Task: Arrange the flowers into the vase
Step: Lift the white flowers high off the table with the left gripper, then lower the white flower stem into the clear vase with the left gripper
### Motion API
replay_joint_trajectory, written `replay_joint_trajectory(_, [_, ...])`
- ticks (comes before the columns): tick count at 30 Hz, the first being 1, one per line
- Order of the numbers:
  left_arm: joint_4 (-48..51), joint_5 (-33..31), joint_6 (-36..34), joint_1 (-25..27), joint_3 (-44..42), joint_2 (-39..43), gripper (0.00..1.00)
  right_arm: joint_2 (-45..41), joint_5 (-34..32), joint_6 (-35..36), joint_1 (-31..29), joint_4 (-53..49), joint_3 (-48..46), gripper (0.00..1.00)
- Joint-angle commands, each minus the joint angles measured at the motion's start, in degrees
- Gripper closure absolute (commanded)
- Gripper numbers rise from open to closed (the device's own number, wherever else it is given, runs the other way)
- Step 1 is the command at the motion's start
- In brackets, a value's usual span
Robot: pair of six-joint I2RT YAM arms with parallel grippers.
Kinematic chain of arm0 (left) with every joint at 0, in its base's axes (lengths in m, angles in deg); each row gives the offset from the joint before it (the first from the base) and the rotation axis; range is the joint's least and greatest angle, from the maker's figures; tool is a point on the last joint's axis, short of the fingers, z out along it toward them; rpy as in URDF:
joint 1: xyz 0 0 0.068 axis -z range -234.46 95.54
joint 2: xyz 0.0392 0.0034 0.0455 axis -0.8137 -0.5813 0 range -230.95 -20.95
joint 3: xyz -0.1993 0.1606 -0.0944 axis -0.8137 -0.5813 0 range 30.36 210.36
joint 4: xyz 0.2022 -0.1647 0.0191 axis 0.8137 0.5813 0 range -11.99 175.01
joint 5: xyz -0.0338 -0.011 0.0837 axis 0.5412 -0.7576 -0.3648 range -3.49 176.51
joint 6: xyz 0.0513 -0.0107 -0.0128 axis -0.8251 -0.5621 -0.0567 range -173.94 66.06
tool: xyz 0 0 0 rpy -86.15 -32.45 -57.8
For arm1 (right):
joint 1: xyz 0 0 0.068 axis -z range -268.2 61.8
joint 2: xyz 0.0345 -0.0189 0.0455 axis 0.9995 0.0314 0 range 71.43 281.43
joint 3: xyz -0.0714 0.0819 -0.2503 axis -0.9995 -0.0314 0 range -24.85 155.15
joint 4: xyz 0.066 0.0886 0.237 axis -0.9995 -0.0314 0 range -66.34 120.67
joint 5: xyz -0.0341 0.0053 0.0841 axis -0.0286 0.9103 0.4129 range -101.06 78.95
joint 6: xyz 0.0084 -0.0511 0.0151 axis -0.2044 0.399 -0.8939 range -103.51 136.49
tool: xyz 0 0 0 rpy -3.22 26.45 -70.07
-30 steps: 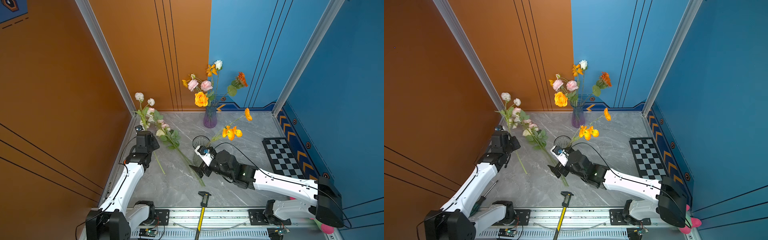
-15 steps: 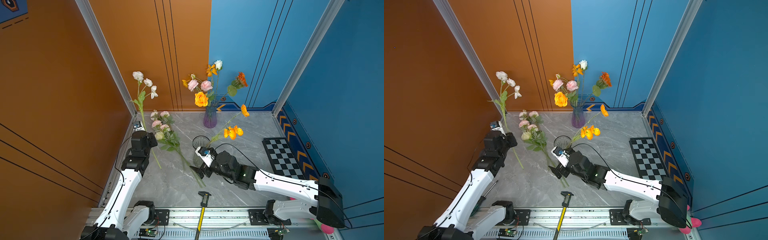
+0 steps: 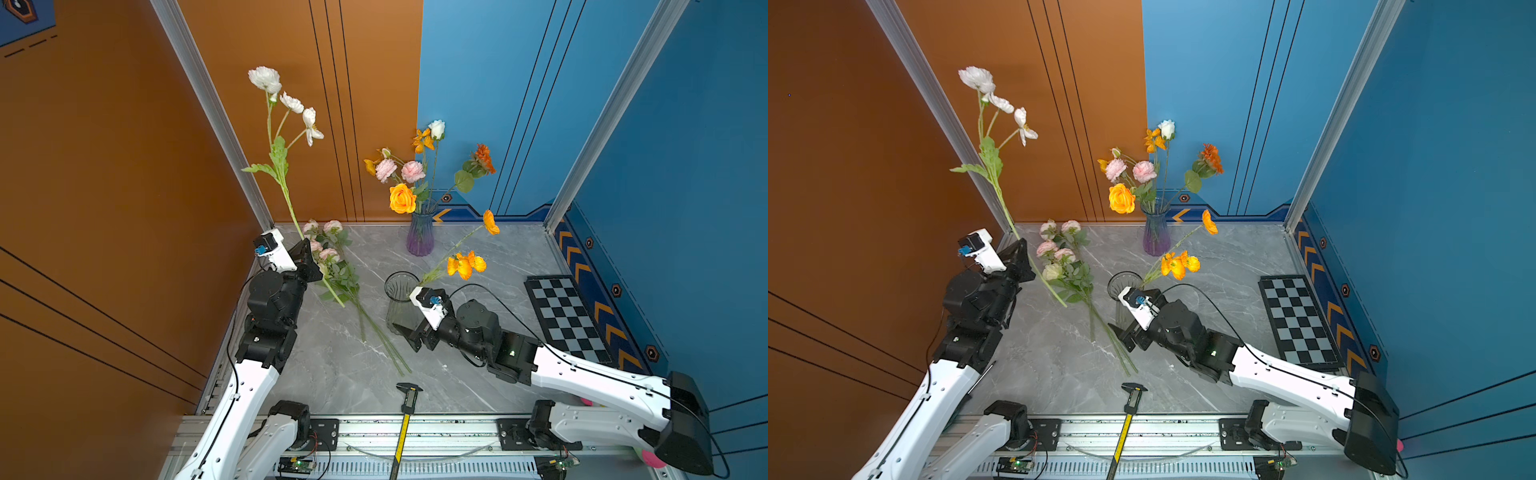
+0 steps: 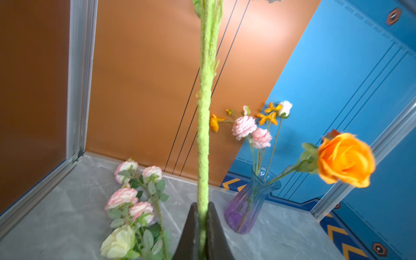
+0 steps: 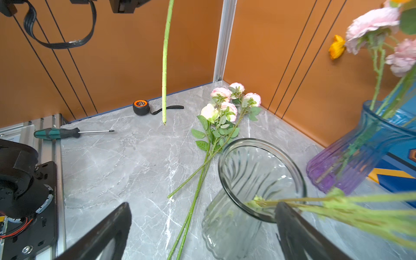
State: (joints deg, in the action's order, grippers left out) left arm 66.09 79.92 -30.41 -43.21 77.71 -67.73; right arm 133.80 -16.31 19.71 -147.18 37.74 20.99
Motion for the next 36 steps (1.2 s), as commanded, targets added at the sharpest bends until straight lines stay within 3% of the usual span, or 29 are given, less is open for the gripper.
replay_joint_trajectory(1, [-10.0, -0.2, 2.3, 3.6, 3.6, -0.1, 1.00, -3.1, -1.8, 0.3, 1.2, -2.8, -1.3, 0.00])
replay_joint_trajectory(8, [-26.3, -0.6, 0.0, 13.2, 2.0, -6.6, 1.00, -4.3, -1.1, -1.0, 1.9, -3.5, -0.9, 0.00])
replay_joint_trajectory(14, [-34.8, 0.3, -1.3, 17.5, 0.7, -14.1, 1.00, -4.7, -0.3, -1.9, 1.7, -5.3, -0.1, 0.00])
replay_joint_trajectory(25, [-39.6, -1.2, -4.8, 24.8, -4.0, -19.1, 1.00, -7.9, -0.2, -3.3, 2.1, -4.3, -2.3, 0.00])
replay_joint_trajectory(36, [-46.9, -10.4, -10.9, 32.1, -13.6, -19.8, 1.00, -2.1, 5.0, -2.6, 2.9, -3.4, 0.9, 0.00])
